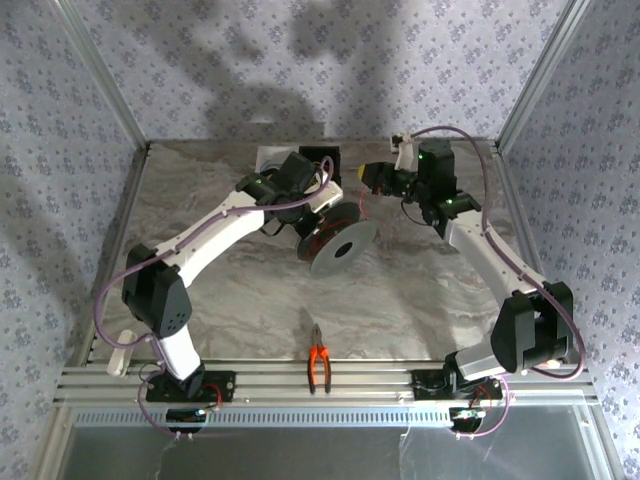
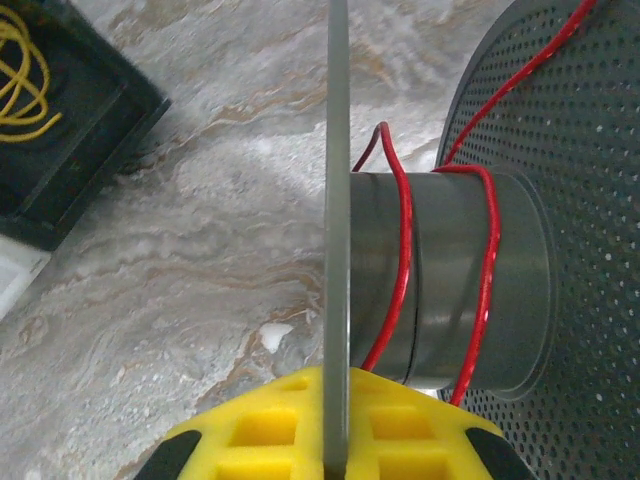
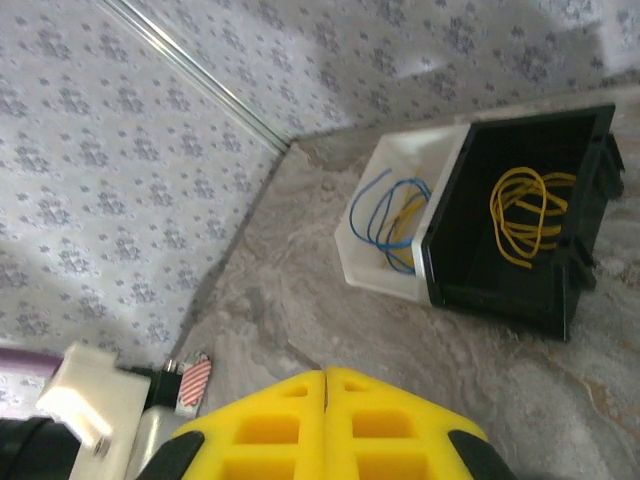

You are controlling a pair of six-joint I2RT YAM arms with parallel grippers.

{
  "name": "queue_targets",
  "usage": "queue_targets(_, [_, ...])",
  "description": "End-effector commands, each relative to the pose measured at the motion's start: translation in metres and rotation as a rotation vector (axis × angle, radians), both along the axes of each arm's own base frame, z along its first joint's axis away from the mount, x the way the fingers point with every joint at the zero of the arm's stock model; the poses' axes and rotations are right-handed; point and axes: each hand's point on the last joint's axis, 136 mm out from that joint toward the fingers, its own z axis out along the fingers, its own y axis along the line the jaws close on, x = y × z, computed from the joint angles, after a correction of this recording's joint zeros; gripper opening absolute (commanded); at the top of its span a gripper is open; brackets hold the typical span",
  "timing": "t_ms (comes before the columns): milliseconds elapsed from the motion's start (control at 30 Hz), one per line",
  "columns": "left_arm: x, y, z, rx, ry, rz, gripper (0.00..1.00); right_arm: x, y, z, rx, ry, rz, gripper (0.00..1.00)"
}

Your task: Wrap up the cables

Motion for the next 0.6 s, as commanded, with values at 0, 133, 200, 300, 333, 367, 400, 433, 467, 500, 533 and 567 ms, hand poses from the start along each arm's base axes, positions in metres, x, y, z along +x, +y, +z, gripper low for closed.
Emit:
queue_targets(0, [0.024, 0.001, 0.022, -0.016, -0.051, 0.139, 0.0, -0.007, 0.002, -0.009, -0.067, 0.029, -0.038, 0.0])
queue_targets(133, [0.039, 0.001, 0.017, 0.01, -0.046, 0.228, 0.0, -0.014, 0.009, -0.024, -0.093, 0.042, -0.101, 0.0])
queue_targets(200, [0.045, 0.002, 0.013, 0.012, -0.035, 0.269, 0.0, -0.018, 0.013, -0.028, -0.094, 0.037, -0.127, 0.0])
queue_targets(300, [0.053, 0.0, 0.008, 0.004, -0.014, 0.32, 0.0, -0.025, 0.02, -0.032, -0.102, 0.03, -0.159, 0.0])
queue_targets(333, [0.055, -0.001, 0.006, 0.0, -0.007, 0.333, 0.0, -0.028, 0.023, -0.035, -0.107, 0.029, -0.167, 0.0])
queue_targets(367, [0.057, -0.002, 0.005, -0.003, -0.003, 0.343, 0.0, -0.031, 0.024, -0.037, -0.111, 0.029, -0.178, 0.0])
queue_targets(400, [0.058, -0.002, 0.005, -0.007, -0.001, 0.35, 0.0, -0.033, 0.025, -0.038, -0.112, 0.027, -0.188, 0.0])
queue_targets(433, [0.06, -0.003, 0.006, -0.009, -0.001, 0.357, 0.0, -0.036, 0.027, -0.039, -0.109, 0.024, -0.195, 0.0])
queue_targets(467, [0.062, -0.004, 0.006, -0.01, -0.002, 0.363, 0.0, -0.038, 0.027, -0.039, -0.109, 0.022, -0.203, 0.0])
queue_targets(500, [0.063, -0.004, 0.006, -0.014, -0.002, 0.369, 0.0, -0.041, 0.028, -0.04, -0.112, 0.017, -0.209, 0.0])
queue_targets(533, [0.065, -0.005, 0.007, -0.016, -0.002, 0.375, 0.0, -0.044, 0.031, -0.04, -0.115, 0.013, -0.209, 0.0])
queue_targets(567, [0.067, -0.005, 0.009, -0.022, -0.004, 0.381, 0.0, -0.047, 0.033, -0.04, -0.122, 0.008, -0.212, 0.0])
